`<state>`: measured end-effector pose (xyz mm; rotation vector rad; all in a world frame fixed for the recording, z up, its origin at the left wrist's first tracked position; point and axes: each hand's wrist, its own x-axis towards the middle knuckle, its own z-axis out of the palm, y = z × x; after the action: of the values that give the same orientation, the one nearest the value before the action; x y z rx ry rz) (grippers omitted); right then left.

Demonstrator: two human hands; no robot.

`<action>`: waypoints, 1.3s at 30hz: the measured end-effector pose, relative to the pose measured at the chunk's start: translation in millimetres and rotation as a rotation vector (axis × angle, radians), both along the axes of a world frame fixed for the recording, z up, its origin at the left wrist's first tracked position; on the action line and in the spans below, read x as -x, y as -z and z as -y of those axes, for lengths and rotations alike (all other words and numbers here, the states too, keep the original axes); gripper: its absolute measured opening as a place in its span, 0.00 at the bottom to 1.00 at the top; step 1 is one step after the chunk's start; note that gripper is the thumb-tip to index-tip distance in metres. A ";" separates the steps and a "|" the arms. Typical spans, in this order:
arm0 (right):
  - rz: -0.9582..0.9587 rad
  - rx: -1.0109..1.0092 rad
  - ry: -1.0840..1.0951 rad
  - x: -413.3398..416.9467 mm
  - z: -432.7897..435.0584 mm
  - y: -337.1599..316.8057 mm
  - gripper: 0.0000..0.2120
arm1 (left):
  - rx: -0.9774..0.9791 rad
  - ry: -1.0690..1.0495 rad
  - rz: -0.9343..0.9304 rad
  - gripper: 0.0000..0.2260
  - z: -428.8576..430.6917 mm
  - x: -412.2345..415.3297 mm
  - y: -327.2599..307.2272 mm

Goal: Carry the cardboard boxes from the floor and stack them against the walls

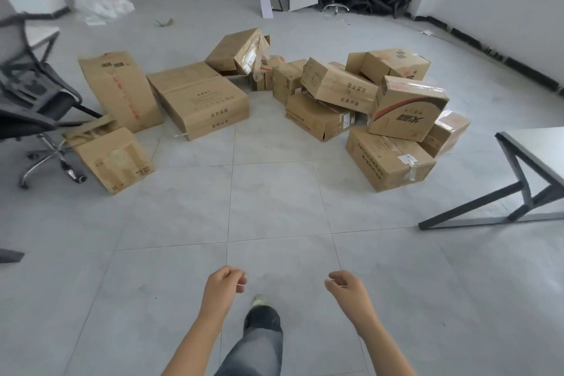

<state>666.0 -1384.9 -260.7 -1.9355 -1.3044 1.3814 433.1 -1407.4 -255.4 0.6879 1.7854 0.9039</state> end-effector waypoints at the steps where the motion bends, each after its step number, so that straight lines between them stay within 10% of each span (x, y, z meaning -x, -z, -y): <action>1: 0.004 -0.012 -0.003 2.6 -20.9 -0.5 0.14 | -0.002 -0.002 -0.001 0.08 -17.6 3.8 1.9; 39: -0.069 -0.007 -0.164 130.5 -771.5 -1.8 0.09 | -0.029 -0.343 0.019 0.06 -709.6 128.1 -1.7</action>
<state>535.5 -613.4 -258.9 -1.7931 -1.4599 1.5044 305.0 -697.9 -253.8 0.3936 1.9089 1.1604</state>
